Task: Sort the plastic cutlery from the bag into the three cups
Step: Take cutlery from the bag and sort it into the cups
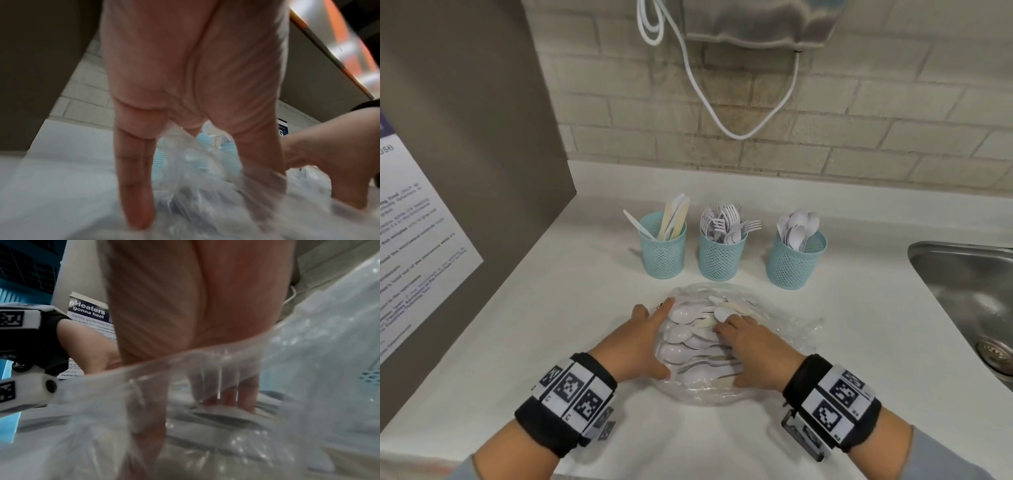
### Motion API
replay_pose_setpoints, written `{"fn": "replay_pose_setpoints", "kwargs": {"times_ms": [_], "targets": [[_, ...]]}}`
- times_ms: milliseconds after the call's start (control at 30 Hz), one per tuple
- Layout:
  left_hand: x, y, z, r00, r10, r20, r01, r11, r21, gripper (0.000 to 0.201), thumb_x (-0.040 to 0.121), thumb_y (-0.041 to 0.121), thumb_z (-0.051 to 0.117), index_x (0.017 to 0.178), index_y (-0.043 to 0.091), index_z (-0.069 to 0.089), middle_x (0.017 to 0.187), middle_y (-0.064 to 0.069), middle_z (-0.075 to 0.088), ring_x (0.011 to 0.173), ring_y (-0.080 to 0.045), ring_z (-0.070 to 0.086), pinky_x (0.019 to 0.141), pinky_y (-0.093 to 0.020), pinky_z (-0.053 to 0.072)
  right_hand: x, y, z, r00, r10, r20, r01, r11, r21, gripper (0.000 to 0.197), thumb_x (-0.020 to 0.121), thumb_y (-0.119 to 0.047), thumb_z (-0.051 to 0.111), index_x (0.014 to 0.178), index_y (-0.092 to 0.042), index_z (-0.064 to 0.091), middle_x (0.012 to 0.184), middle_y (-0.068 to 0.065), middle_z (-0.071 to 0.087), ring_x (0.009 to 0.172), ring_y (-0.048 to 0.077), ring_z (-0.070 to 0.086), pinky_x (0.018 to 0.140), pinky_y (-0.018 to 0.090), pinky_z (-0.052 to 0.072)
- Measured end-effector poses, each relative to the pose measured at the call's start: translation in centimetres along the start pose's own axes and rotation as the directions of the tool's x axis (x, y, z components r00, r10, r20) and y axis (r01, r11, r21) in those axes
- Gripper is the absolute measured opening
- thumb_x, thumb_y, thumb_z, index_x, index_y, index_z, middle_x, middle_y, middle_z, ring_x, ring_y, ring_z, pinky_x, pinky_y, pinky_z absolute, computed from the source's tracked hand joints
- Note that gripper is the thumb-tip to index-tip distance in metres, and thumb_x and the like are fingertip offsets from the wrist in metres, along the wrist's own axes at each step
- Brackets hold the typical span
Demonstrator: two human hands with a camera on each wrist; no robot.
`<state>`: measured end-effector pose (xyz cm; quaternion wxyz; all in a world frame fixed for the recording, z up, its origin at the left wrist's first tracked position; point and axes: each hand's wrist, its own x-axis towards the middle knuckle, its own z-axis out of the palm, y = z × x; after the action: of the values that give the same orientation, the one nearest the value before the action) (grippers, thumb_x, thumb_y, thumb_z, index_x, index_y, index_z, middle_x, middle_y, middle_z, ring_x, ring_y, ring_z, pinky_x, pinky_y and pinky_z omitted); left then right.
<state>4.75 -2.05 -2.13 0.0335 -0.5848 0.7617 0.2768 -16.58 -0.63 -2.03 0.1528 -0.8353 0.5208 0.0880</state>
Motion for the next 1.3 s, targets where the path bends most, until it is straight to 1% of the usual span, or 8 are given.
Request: {"fn": "replay_pose_setpoints", "kwargs": {"times_ms": [133, 333, 467, 667, 900, 1067, 1167, 1300], "targets": [[0.4, -0.3, -0.2, 0.999, 0.047, -0.008, -0.048, 0.994, -0.095, 0.114, 0.069, 0.027, 0.077, 0.149, 0.034, -0.005, 0.125, -0.003, 0.04, 0.099, -0.019, 0.053, 0.086, -0.025, 0.046, 0.8, -0.2, -0.2, 1.0, 0.028, 0.0, -0.028, 0.999, 0.022, 0.076, 0.071, -0.024, 0.075, 0.138, -0.017, 0.039, 0.131, 0.008, 0.041, 0.118, 0.027, 0.043, 0.096, 0.034, 0.042], [0.7, -0.9, -0.3, 0.992, 0.122, -0.026, -0.125, 0.966, -0.226, 0.109, 0.066, 0.018, 0.073, 0.149, 0.036, 0.005, 0.144, 0.0, 0.039, 0.123, -0.017, 0.047, 0.101, -0.031, 0.043, 1.6, -0.2, -0.2, 1.0, 0.023, -0.011, -0.023, 0.999, -0.037, 0.078, 0.07, -0.033, 0.077, 0.136, -0.014, 0.038, 0.132, 0.008, 0.044, 0.119, 0.027, 0.043, 0.1, 0.037, 0.04], [0.5, -0.9, 0.2, 0.99, 0.133, -0.037, -0.138, 0.959, -0.246, 0.107, 0.067, 0.021, 0.072, 0.146, 0.043, 0.003, 0.129, -0.002, 0.043, 0.112, -0.02, 0.054, 0.097, -0.036, 0.047, 1.4, 0.3, -0.4, 0.999, 0.017, 0.029, -0.017, 1.0, 0.01, 0.072, 0.074, -0.036, 0.074, 0.134, -0.013, 0.042, 0.13, 0.009, 0.042, 0.119, 0.027, 0.043, 0.098, 0.034, 0.04], [-0.1, -0.9, 0.0, 0.996, 0.084, -0.003, -0.083, 0.977, -0.196, 0.103, 0.073, 0.021, 0.072, 0.148, 0.036, 0.002, 0.119, 0.001, 0.035, 0.097, -0.018, 0.055, 0.085, -0.023, 0.047, 0.8, 1.4, -0.8, 0.992, -0.007, 0.129, 0.02, 0.994, -0.103, 0.078, 0.074, -0.032, 0.076, 0.138, -0.012, 0.036, 0.135, 0.011, 0.038, 0.121, 0.03, 0.042, 0.1, 0.037, 0.04], [0.1, 0.0, 0.4, 0.992, 0.126, -0.011, -0.126, 0.971, -0.204, 0.107, 0.072, 0.019, 0.072, 0.148, 0.038, -0.001, 0.127, -0.001, 0.038, 0.109, -0.02, 0.053, 0.094, -0.031, 0.047, 2.1, 0.1, -0.6, 0.995, 0.01, 0.095, -0.008, 1.0, -0.028, 0.071, 0.068, -0.033, 0.075, 0.128, -0.014, 0.042, 0.126, 0.008, 0.045, 0.116, 0.026, 0.045, 0.094, 0.036, 0.045], [0.0, -0.2, 0.2, 0.989, 0.143, -0.023, -0.144, 0.962, -0.233, 0.107, 0.072, 0.016, 0.069, 0.147, 0.04, -0.003, 0.133, -0.001, 0.037, 0.112, -0.02, 0.052, 0.096, -0.034, 0.047, 2.6, -0.3, -0.9, 0.992, 0.003, 0.125, -0.004, 1.0, 0.008, 0.044, 0.07, -0.03, 0.074, 0.104, -0.015, 0.05, 0.109, 0.008, 0.056, 0.093, 0.024, 0.054, 0.075, 0.031, 0.046], [-0.1, -0.2, -0.1, 0.985, 0.16, -0.059, -0.169, 0.953, -0.253, 0.1, 0.072, 0.011, 0.067, 0.146, 0.042, 0.007, 0.128, -0.001, 0.039, 0.11, -0.019, 0.052, 0.094, -0.027, 0.046, 2.9, -0.6, -0.8, 0.988, 0.002, 0.156, -0.008, 0.999, 0.041, 0.049, 0.07, -0.027, 0.074, 0.111, -0.014, 0.049, 0.106, 0.007, 0.058, 0.093, 0.025, 0.057, 0.072, 0.03, 0.043], [-0.1, -0.7, -0.4, 0.981, 0.17, -0.091, -0.19, 0.929, -0.318, 0.092, 0.067, 0.017, 0.067, 0.14, 0.044, 0.018, 0.133, 0.001, 0.042, 0.114, -0.016, 0.051, 0.098, -0.029, 0.045, 3.2, -0.9, -0.7, 0.988, -0.005, 0.158, -0.004, 0.998, 0.057, 0.039, 0.07, -0.025, 0.075, 0.095, -0.016, 0.046, 0.092, 0.004, 0.053, 0.083, 0.022, 0.053, 0.068, 0.03, 0.043]]}}
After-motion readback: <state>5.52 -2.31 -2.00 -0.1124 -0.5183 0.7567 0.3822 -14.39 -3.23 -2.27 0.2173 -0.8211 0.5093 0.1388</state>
